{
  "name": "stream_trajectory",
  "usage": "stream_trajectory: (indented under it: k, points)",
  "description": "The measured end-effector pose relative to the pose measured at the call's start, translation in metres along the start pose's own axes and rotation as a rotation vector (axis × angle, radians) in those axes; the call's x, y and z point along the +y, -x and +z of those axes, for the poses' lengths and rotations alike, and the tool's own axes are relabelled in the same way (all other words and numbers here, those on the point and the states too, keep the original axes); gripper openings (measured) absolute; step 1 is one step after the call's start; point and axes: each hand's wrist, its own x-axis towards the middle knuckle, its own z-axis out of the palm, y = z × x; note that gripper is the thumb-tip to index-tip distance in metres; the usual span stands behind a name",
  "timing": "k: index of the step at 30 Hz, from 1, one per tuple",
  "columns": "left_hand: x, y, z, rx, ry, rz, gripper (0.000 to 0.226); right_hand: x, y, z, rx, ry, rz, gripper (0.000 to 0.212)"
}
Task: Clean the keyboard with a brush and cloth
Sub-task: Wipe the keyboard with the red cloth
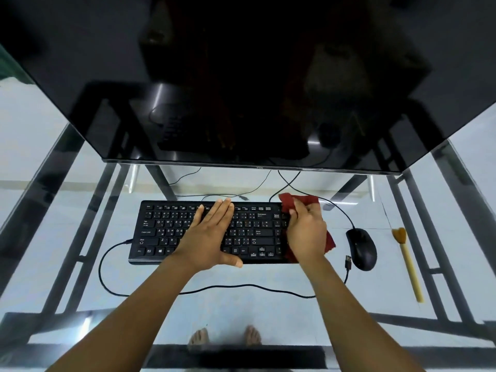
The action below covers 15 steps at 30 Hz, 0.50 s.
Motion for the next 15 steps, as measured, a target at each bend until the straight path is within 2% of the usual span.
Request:
stream_trajectory:
  k: [1,3,5,6,7,10,11,13,15]
  points:
    - [0.000,0.000,0.000,0.004,0.001,0.000,0.133,-0.014,0.003,0.005,-0.022,0.029,-0.028,0.033]
    - [0.000,0.000,0.001,0.015,0.008,0.000,0.133,-0.043,0.018,0.014,-0.154,0.066,-0.211,0.038]
    - [0.000,0.000,0.000,0.013,0.004,0.004,0.133,-0.049,0.023,0.014,-0.299,0.059,-0.416,0.042]
    - [0.000,0.000,-0.001,0.005,0.001,0.003,0.133,-0.042,0.014,0.010,-0.315,0.062,-0.444,0.042]
    - [0.000,0.000,0.000,-0.001,-0.001,0.001,0.133,-0.028,0.002,0.006,-0.298,0.068,-0.395,0.040]
    - [0.000,0.001,0.000,-0.008,-0.010,-0.009,0.132,0.010,-0.025,-0.005,-0.177,0.065,-0.032,0.030]
    - [0.000,0.001,0.000,-0.006,-0.009,-0.008,0.132,0.011,-0.023,-0.005,-0.145,0.050,0.035,0.029]
    - [-0.001,0.000,0.001,0.006,-0.001,-0.009,0.133,-0.010,-0.006,0.004,-0.115,0.056,-0.022,0.031]
    - [-0.001,0.000,0.001,0.014,0.006,-0.006,0.133,-0.042,0.023,0.014,-0.189,0.052,-0.205,0.038]
